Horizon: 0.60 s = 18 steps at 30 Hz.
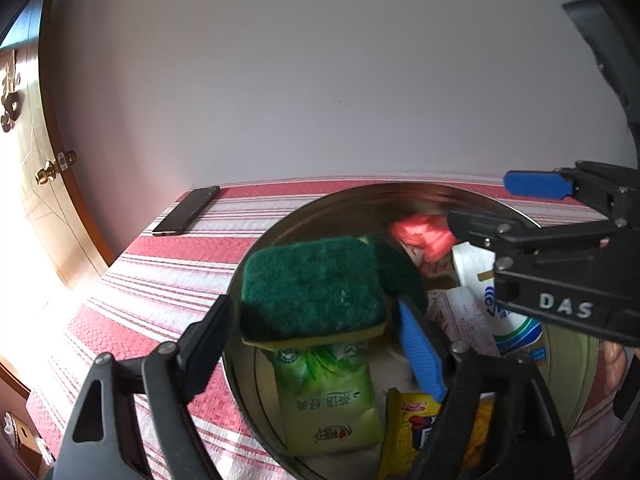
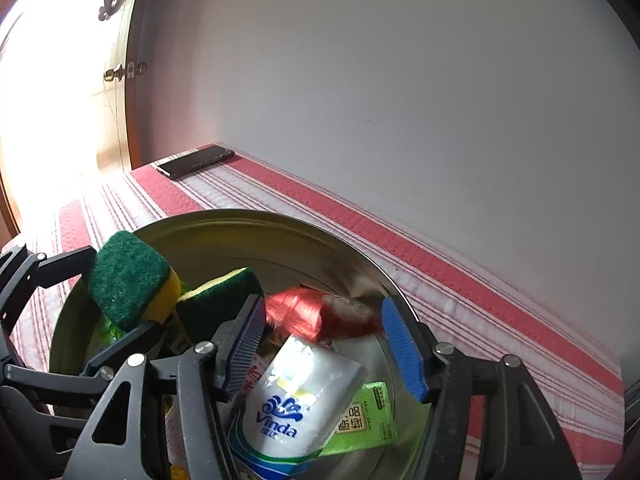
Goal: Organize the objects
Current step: 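Lower the sponge and red packet into the tin and open both grippers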
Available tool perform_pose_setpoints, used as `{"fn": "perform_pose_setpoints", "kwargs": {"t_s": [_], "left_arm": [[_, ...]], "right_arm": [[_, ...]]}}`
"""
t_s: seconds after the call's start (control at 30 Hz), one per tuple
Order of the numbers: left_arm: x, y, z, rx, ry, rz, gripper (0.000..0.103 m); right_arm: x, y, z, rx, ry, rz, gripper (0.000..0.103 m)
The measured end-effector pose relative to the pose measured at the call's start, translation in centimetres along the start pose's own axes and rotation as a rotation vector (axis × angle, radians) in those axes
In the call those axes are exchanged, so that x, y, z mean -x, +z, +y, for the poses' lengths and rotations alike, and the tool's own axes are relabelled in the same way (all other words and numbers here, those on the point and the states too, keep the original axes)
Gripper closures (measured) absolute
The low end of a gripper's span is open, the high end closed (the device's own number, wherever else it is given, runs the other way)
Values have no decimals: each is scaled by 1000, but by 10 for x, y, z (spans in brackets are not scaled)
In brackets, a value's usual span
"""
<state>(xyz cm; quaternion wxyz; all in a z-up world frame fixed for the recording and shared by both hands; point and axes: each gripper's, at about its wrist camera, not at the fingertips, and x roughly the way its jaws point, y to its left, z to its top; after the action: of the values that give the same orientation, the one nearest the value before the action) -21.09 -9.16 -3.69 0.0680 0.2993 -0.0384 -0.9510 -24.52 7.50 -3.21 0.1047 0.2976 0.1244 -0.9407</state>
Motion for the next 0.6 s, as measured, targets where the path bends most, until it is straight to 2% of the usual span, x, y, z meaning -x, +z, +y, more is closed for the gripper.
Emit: {"fn": "perform_pose_setpoints", "kwargs": {"t_s": [0.23,0.4,0.6], "left_arm": [[16,-4,-3,11,-2,-19,0],[33,-7,0,30,9,-25,0],[54,-3,14,67,29,-57,0]], "right_arm": [[27,-17,-10,-77,7,-46,32],[51,-32,-19,-161,30,-76,32],[69,-34,-14,-165,43,-104,32]]}}
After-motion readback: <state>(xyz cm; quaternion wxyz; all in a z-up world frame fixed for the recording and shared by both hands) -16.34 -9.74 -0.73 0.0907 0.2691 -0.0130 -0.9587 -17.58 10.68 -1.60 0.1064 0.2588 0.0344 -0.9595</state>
